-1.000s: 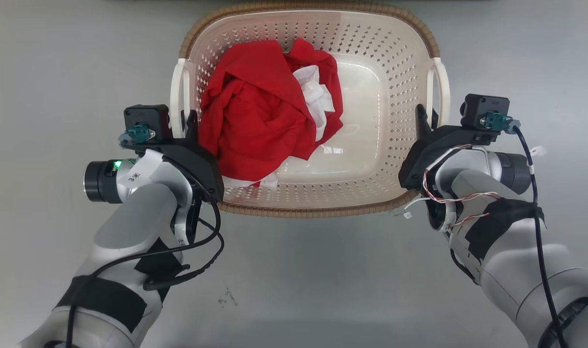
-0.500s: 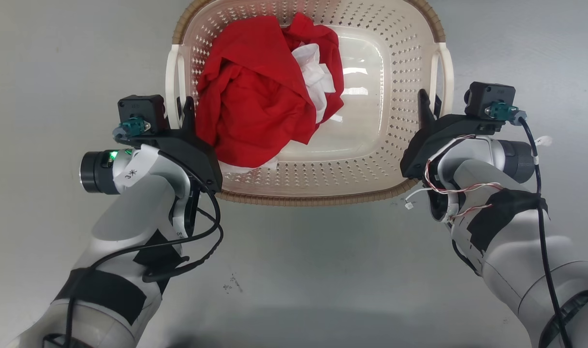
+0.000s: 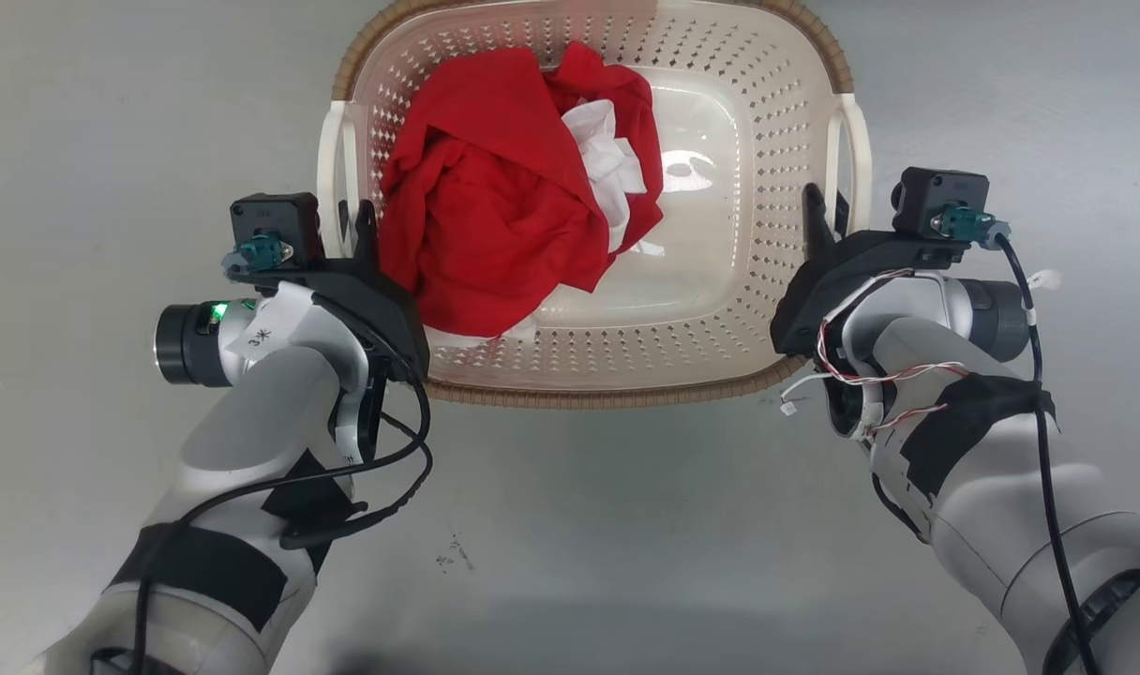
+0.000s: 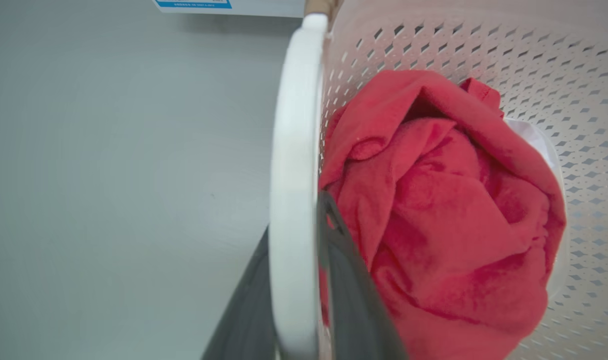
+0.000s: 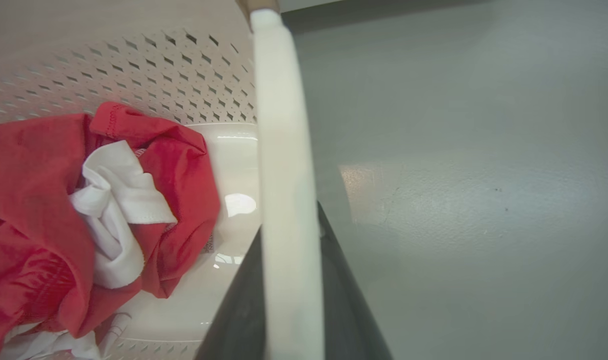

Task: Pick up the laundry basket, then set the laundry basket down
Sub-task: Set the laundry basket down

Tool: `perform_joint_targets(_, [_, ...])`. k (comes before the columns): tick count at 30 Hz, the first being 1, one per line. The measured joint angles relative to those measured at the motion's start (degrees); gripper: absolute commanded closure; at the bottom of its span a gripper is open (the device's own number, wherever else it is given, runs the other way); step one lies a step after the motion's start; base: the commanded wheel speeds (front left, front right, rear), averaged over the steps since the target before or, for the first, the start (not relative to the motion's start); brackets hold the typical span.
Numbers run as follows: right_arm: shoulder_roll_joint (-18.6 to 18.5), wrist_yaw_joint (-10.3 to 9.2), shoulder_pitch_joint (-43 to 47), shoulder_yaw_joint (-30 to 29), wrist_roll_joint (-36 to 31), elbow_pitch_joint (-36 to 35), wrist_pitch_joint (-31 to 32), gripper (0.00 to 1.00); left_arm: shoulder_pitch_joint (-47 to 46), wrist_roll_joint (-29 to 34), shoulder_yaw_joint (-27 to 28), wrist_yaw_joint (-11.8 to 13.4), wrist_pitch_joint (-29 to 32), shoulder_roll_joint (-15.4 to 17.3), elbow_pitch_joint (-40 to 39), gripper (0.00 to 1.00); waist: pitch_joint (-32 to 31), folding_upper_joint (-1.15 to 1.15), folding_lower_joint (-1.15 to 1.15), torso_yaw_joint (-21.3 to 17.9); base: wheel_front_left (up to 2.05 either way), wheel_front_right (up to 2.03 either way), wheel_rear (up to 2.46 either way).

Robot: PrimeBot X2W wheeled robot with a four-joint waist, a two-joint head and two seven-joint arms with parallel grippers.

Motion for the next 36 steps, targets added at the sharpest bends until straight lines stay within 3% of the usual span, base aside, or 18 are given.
perform_joint_targets(1, [0.01,0.00,0.12,0.03,0.00,-0.18,0.01,0.00,0.00,0.00,0.02,0.03,0.00,-0.08,0.13,0.12,-0.11,0.00,0.00,-0.01,0.00,0.00,0.00])
perform_joint_targets(2, [0.13,0.00,0.26,0.09,0.00,-0.34,0.01,0.00,-0.01,0.00,0.03,0.03,-0.01,-0.16,0.24,0.00,-0.23,0.00,0.00,-0.01,0.00,0.00,0.00])
perform_joint_targets(21, [0.69,0.00,1.42,-0.82,0.09,0.23,0.00,0.00,0.00,0.20,0.99,-0.09,-0.38,-0.53,1.38,0.00,-5.39,0.00,0.00,-0.58,0.00,0.00,0.00])
perform_joint_targets(36, [0.74,0.52,2.29,-6.14,-0.66,-1.63,0.00,0.00,4.73,0.10,5.04,-2.54,-0.40,1.20,-2.91,0.00,-13.37,0.00,0.00,-2.60,0.00,0.00,0.00])
